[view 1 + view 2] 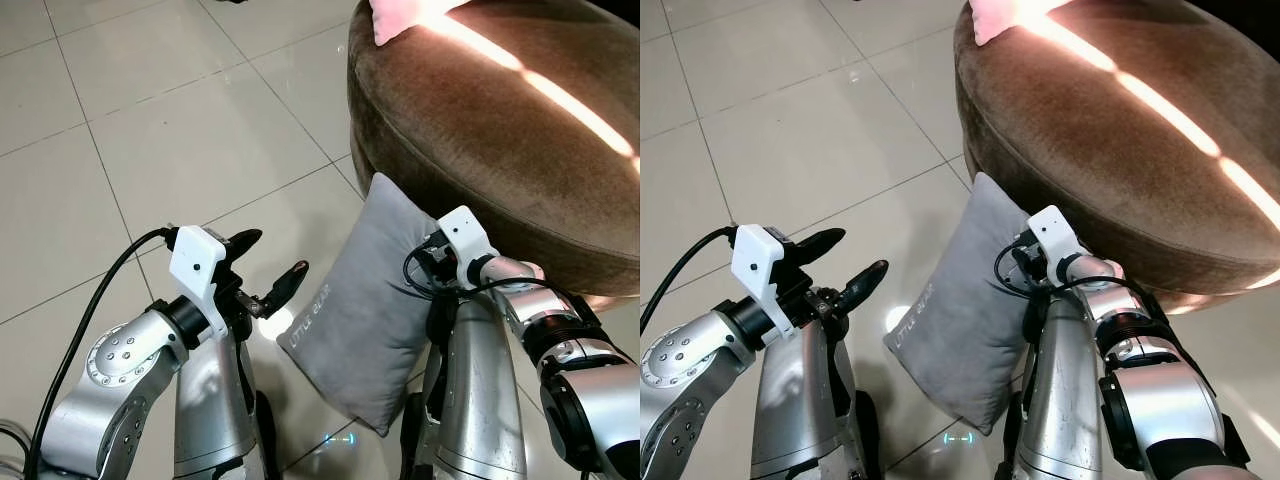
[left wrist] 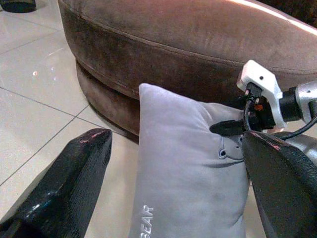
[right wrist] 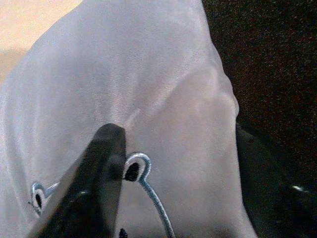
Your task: Move the pillow to the sofa from floor
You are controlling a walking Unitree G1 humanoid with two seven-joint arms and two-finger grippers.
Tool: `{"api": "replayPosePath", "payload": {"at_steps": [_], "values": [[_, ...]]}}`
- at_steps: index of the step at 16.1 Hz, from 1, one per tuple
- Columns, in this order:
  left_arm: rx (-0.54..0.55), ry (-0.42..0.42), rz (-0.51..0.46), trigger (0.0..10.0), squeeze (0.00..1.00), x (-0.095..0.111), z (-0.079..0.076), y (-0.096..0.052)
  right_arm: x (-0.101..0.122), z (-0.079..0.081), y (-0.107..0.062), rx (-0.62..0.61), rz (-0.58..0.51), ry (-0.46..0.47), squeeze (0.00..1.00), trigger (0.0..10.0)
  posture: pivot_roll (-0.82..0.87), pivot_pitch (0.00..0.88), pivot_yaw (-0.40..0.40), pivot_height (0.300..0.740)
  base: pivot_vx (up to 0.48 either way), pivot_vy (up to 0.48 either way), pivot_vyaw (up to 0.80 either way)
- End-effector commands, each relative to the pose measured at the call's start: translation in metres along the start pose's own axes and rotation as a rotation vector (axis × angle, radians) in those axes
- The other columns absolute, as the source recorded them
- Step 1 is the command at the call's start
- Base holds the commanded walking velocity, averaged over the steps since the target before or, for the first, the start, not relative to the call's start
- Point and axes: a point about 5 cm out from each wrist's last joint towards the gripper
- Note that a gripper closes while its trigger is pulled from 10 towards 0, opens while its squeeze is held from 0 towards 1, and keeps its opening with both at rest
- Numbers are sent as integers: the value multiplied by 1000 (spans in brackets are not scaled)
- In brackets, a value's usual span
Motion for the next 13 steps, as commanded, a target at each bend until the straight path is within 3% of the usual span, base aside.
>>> {"api": "replayPosePath", "payload": {"at_steps": [1, 13], "values": [[-17, 9, 8, 10000, 0, 1, -2, -2, -18, 2, -3, 32, 69, -7, 0, 0, 178, 257, 58, 369, 0, 0, 0], [-19, 4, 5, 10000, 0, 1, -3, 0, -18, 5, -3, 80, 59, -10, 0, 0, 177, 251, 57, 369, 0, 0, 0]]}}
Point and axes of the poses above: a point about 5 cm out from each wrist's last joint towards the gripper, its own y axis pointing out of the wrist towards the gripper, its own x axis along the axis of the wrist's last joint, z = x × y, and after that the axes turned 8 degrees about y, right-handed
